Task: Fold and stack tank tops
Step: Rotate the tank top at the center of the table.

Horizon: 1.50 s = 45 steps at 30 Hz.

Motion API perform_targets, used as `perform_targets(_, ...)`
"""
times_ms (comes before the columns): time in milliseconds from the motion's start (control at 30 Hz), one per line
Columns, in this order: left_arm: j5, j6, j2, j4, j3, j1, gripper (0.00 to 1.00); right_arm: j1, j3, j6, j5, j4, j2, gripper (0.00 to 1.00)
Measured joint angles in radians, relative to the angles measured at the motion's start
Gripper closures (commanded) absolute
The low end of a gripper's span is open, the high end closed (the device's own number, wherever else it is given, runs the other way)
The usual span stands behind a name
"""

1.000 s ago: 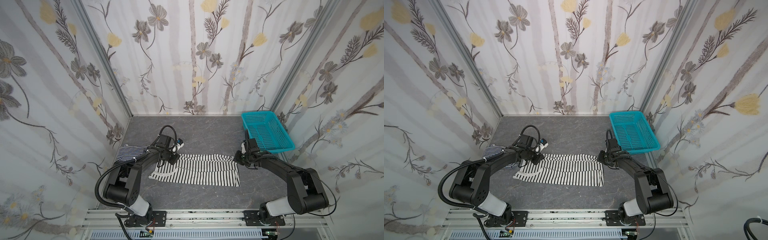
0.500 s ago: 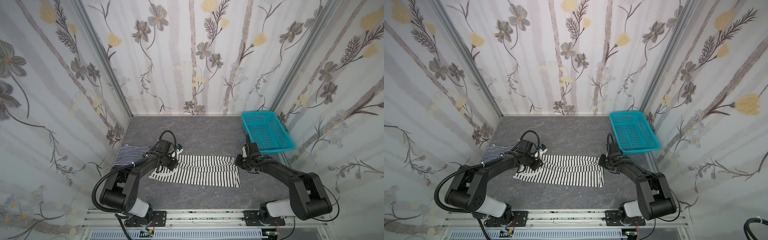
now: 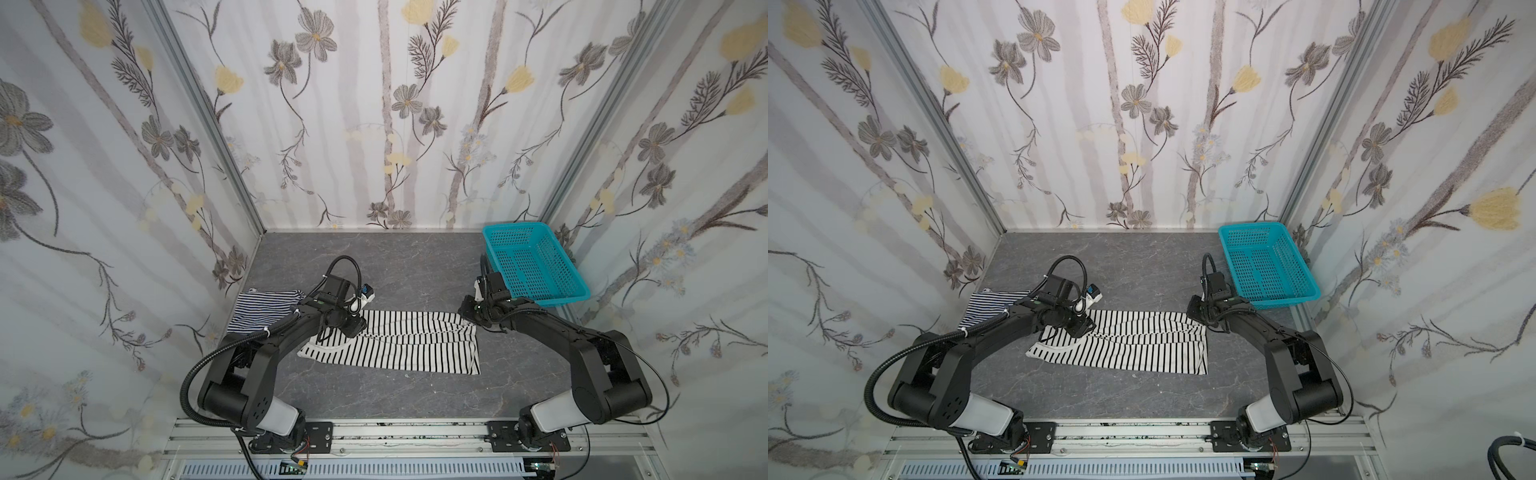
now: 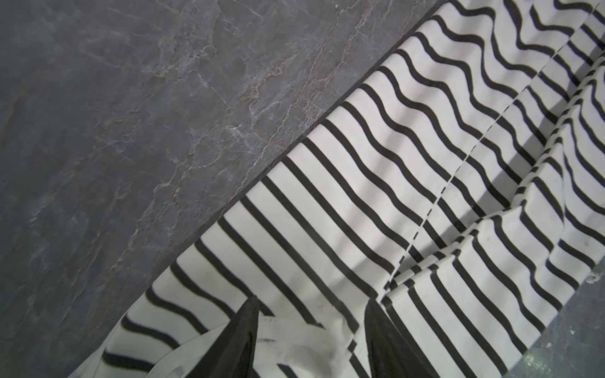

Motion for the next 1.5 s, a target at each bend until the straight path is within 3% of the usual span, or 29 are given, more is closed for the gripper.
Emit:
perform_targets(200,-0.026,-0.003,0.083,0.012,0.021,-0.040,0.49,0.039,-0.003,0.004,0.011,0.008,0.053,0.80)
perform_targets(533,-0.112,0.008,0.043,0.043,-0.082,-0.042,0.49,0.103,-0.183,0.034,0.028,0.037,-0.051,0.80)
perform_targets(800,-0.152,0.010,0.071,0.082,-0.063,-0.035,0.49,0.109,-0.238,0.050,0.033,0.101,-0.083,0.80)
perform_targets(1000,-0.180,0.035,0.208,0.092,0.091,-0.035,0.49,0.109,-0.270,0.084,0.061,0.006,-0.170,0.80)
perform_targets(1200,-0.203,0.075,0.411,0.084,0.351,-0.037,0.49,0.117,-0.319,0.118,0.087,-0.027,-0.240,0.80)
perform_targets(1500,-0.256,0.101,0.641,0.011,0.712,-0.062,0.46,0.290,-0.349,0.158,0.071,0.039,-0.242,0.80)
